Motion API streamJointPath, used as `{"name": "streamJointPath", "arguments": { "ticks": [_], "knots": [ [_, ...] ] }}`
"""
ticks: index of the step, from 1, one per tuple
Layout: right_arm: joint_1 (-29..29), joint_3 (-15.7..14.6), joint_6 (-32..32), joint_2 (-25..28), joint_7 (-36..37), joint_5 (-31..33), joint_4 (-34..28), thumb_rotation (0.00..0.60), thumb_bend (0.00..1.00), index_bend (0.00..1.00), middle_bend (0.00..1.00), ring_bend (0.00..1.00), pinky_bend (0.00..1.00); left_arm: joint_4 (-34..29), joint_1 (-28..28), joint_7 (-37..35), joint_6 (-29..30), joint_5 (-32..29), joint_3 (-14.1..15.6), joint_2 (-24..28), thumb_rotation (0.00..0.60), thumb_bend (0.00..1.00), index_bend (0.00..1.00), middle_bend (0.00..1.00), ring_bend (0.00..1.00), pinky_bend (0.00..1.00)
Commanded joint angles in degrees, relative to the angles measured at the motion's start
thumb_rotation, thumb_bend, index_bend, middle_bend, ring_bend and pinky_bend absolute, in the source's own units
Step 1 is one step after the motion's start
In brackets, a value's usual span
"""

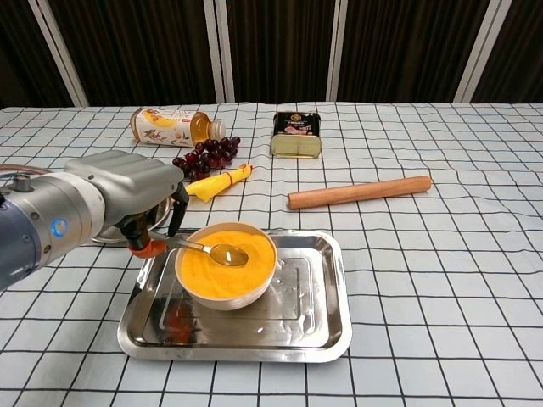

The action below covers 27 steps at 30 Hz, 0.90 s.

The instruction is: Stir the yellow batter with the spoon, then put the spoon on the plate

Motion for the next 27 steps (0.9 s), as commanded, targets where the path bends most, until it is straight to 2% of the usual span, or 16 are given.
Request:
{"name": "streamJointPath", "arguments": {
  "ticks": [1, 24, 27],
  "knots": [
    [-0.01, -0.01, 0.01, -0.01, -0.02, -0.01, 0.0, 0.6, 0.32, 0.0, 0.0, 0.0, 0.0, 0.09, -0.03, -0.03, 0.04, -0.01, 0.03, -0.04, 0.6, 0.52, 0.48, 0.99, 0.98, 0.96],
    [-0.05, -0.02, 0.08, 0.02, -0.04, 0.0, -0.03, 0.6, 0.32, 0.0, 0.0, 0.0, 0.0, -0.29, 0.0, -0.62, 0.25, 1.42, 0.6, 0.55, 0.6, 0.59, 0.55, 1.0, 0.98, 0.96],
    [-0.05, -0.01, 0.1, 0.01, -0.03, 0.01, -0.04, 0.6, 0.32, 0.0, 0.0, 0.0, 0.0, -0.78, -0.18, -0.47, 0.37, 2.54, 0.78, 1.16, 0.6, 0.61, 0.61, 1.0, 0.98, 0.96]
  ]
}}
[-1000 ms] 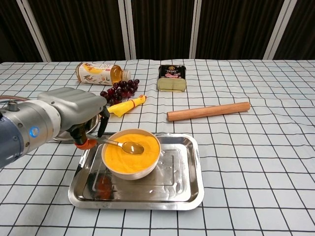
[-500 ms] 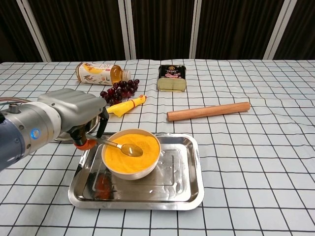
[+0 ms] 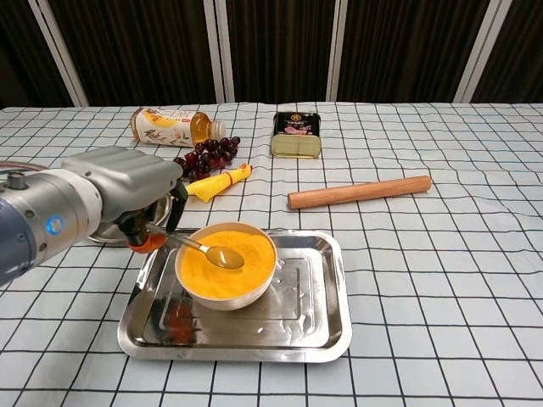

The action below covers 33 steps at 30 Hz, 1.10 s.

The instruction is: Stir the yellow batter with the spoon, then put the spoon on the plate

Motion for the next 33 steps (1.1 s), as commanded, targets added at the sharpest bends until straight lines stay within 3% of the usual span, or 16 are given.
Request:
{"name": "streamJointPath", "arguments": {
  "ticks": [1, 6, 19, 24, 33],
  "knots": [
    [0.01, 0.0, -0.02, 0.0, -0.01, 0.0, -0.01, 0.6, 0.32, 0.0, 0.0, 0.0, 0.0, -0.49, -0.23, 0.23, 0.15, 1.42, 0.37, 0.62, 0.6, 0.62, 0.64, 1.0, 0.98, 0.96],
    [0.0, -0.05, -0.06, 0.01, -0.08, 0.0, -0.07, 0.6, 0.32, 0.0, 0.0, 0.0, 0.0, 0.39, -0.88, 0.92, 0.8, 7.7, 2.52, 1.2, 0.6, 0.64, 0.78, 1.0, 1.0, 0.97],
    [0.05, 0.02, -0.13, 0.07, 0.08, 0.07, -0.11, 0.6, 0.32, 0.0, 0.0, 0.0, 0.0, 11.33, -3.56, 9.02, -2.84, 30.27, 14.56, 4.61, 0.6, 0.64, 0.8, 1.0, 1.0, 0.97],
    [0.07, -0.04, -0.22, 0.09, 0.09, 0.04, -0.22, 0.6, 0.32, 0.0, 0.0, 0.0, 0.0, 16.27, -5.03, 11.97, -5.83, 36.86, 16.47, 4.3, 0.6, 0.64, 0.8, 1.0, 1.0, 0.97],
    [0.05, 0.06, -0.2, 0.26, 0.62, 0.19, -0.24, 0.6, 0.32, 0.0, 0.0, 0.0, 0.0, 22.04, -6.54, 13.56, -10.32, 44.78, 16.18, 2.32, 0.6, 0.64, 0.81, 1.0, 1.0, 0.97]
  ]
}}
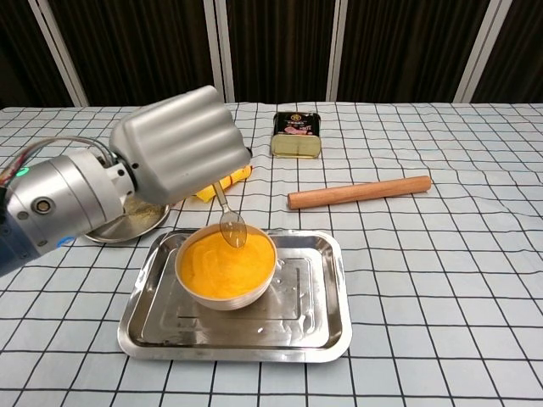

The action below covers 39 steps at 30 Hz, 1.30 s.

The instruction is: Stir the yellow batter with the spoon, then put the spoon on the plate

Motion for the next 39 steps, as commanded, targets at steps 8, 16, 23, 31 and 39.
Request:
{"name": "streamJointPath", "arguments": {
  "ticks": [8, 16, 23, 31, 39],
  "knots": [
    [0.02, -0.02, -0.05, 0.09, 0.27, -0.07, 0.0, 0.6, 0.32, 0.0, 0.0, 0.0, 0.0, 1.55, -0.06, 0.12, -3.86, 4.8, 0.04, 1.52, 0.6, 0.64, 0.81, 1.0, 1.0, 0.97],
    [0.07, -0.13, -0.2, -0.05, -0.16, -0.13, -0.11, 0.6, 0.32, 0.0, 0.0, 0.0, 0.0, 0.51, 1.03, -0.81, -5.04, 6.49, -1.29, 4.67, 0.6, 0.64, 0.81, 1.0, 1.0, 0.97],
    [-0.02, -0.13, -0.01, -0.08, -0.28, -0.12, -0.18, 0.6, 0.32, 0.0, 0.0, 0.0, 0.0, 0.63, 1.79, -0.13, -7.21, 6.77, -2.22, 5.21, 0.6, 0.64, 0.81, 1.0, 1.0, 0.97],
    [0.02, -0.14, -0.11, -0.08, -0.34, -0.08, -0.13, 0.6, 0.32, 0.0, 0.0, 0.0, 0.0, 1.57, 2.84, 0.0, -9.6, 7.66, -2.39, 5.02, 0.6, 0.64, 0.81, 1.0, 1.0, 0.97],
    [0.03, -0.17, -0.09, -0.12, -0.46, -0.17, -0.19, 0.6, 0.32, 0.0, 0.0, 0.0, 0.0, 1.67, 3.83, -0.55, -10.54, 8.41, -3.04, 4.57, 0.6, 0.64, 0.81, 1.0, 1.0, 0.97]
  ]
}}
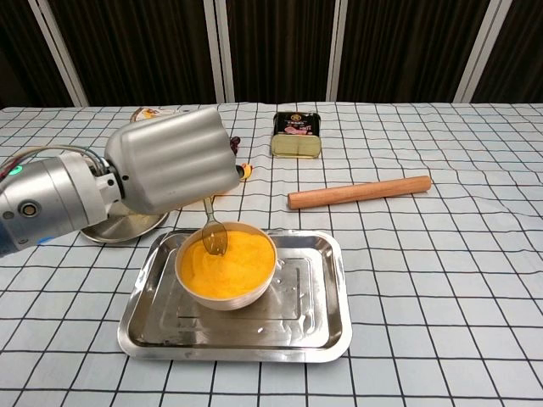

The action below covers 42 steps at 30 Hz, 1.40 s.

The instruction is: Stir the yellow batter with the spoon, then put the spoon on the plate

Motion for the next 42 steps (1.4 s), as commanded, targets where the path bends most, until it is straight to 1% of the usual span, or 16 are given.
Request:
{"name": "streamJointPath", "arguments": {
  "ticks": [1, 11, 16, 21, 29, 36, 42],
  "knots": [
    [0.01, -0.01, -0.01, 0.0, 0.0, -0.02, -0.02, 0.6, 0.32, 0.0, 0.0, 0.0, 0.0, -0.1, 0.21, -0.23, -0.31, 0.23, -0.19, -0.52, 0.6, 0.64, 0.81, 1.0, 1.0, 0.97],
    [-0.03, -0.01, 0.06, 0.05, 0.1, -0.06, 0.01, 0.6, 0.32, 0.0, 0.0, 0.0, 0.0, -0.68, 1.07, -1.38, -0.43, 1.42, -1.87, -3.95, 0.6, 0.64, 0.81, 1.0, 1.0, 0.97],
    [-0.04, -0.02, 0.11, 0.05, 0.08, -0.09, 0.0, 0.6, 0.32, 0.0, 0.0, 0.0, 0.0, -1.54, 1.35, -0.68, -0.58, 1.78, -2.82, -4.5, 0.6, 0.64, 0.81, 1.0, 1.0, 0.97],
    [-0.04, -0.03, 0.08, 0.0, 0.03, -0.07, 0.04, 0.6, 0.32, 0.0, 0.0, 0.0, 0.0, -2.91, 1.91, -0.67, -0.51, 2.44, -3.42, -3.96, 0.6, 0.64, 0.81, 1.0, 1.0, 0.97],
    [-0.02, -0.07, 0.05, -0.07, -0.25, -0.08, 0.0, 0.6, 0.32, 0.0, 0.0, 0.0, 0.0, -4.46, 2.99, -0.84, -0.31, 3.69, -3.88, -1.38, 0.6, 0.64, 0.81, 1.0, 1.0, 0.97],
    [-0.02, -0.08, 0.01, -0.05, -0.24, -0.05, -0.04, 0.6, 0.32, 0.0, 0.0, 0.0, 0.0, -4.0, 3.84, -1.46, -0.05, 3.53, -4.98, 0.36, 0.6, 0.64, 0.81, 1.0, 1.0, 0.97],
    [-0.01, -0.08, -0.06, -0.01, -0.16, 0.04, -0.08, 0.6, 0.32, 0.0, 0.0, 0.0, 0.0, -2.68, 4.36, -1.6, -0.88, 3.46, -5.12, 0.82, 0.6, 0.63, 0.81, 1.0, 1.0, 0.97]
  ]
}}
